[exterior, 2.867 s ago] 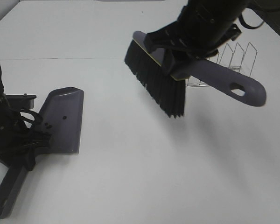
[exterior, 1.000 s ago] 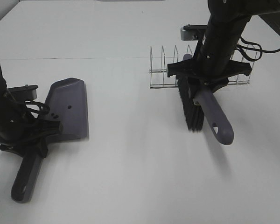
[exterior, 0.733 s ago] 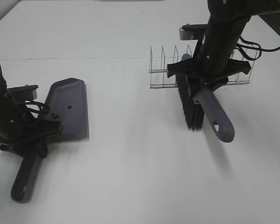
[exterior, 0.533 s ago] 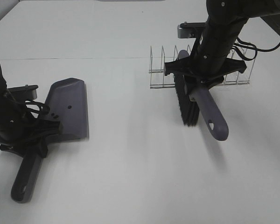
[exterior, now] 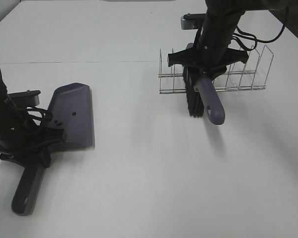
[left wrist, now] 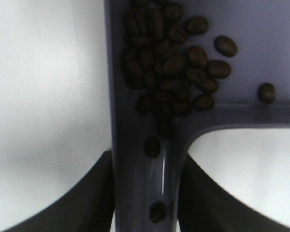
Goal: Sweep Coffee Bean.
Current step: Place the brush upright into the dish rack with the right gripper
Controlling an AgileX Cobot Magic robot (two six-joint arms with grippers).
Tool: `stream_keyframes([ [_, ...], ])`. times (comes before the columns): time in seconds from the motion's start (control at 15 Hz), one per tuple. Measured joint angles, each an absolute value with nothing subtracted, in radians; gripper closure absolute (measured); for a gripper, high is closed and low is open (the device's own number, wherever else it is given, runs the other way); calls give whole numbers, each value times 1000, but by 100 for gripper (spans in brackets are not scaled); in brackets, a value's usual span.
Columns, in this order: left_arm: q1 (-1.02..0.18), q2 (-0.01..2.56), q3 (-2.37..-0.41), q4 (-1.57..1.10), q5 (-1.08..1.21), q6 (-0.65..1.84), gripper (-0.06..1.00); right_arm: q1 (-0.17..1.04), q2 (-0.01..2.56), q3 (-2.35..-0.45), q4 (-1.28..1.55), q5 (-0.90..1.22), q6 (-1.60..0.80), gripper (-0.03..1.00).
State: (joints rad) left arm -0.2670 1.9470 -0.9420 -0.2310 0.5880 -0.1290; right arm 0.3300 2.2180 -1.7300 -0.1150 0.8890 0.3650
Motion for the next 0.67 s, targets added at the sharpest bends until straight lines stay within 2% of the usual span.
stream_keyframes([
  [0.33, -267, 1947, -942, -231, 588, -129, 61, 322, 2291, -1843, -136, 913, 355, 68],
  [0.67, -267, 1947, -942, -232, 588, -129, 61, 322, 2293, -1845, -157, 887, 355, 68],
])
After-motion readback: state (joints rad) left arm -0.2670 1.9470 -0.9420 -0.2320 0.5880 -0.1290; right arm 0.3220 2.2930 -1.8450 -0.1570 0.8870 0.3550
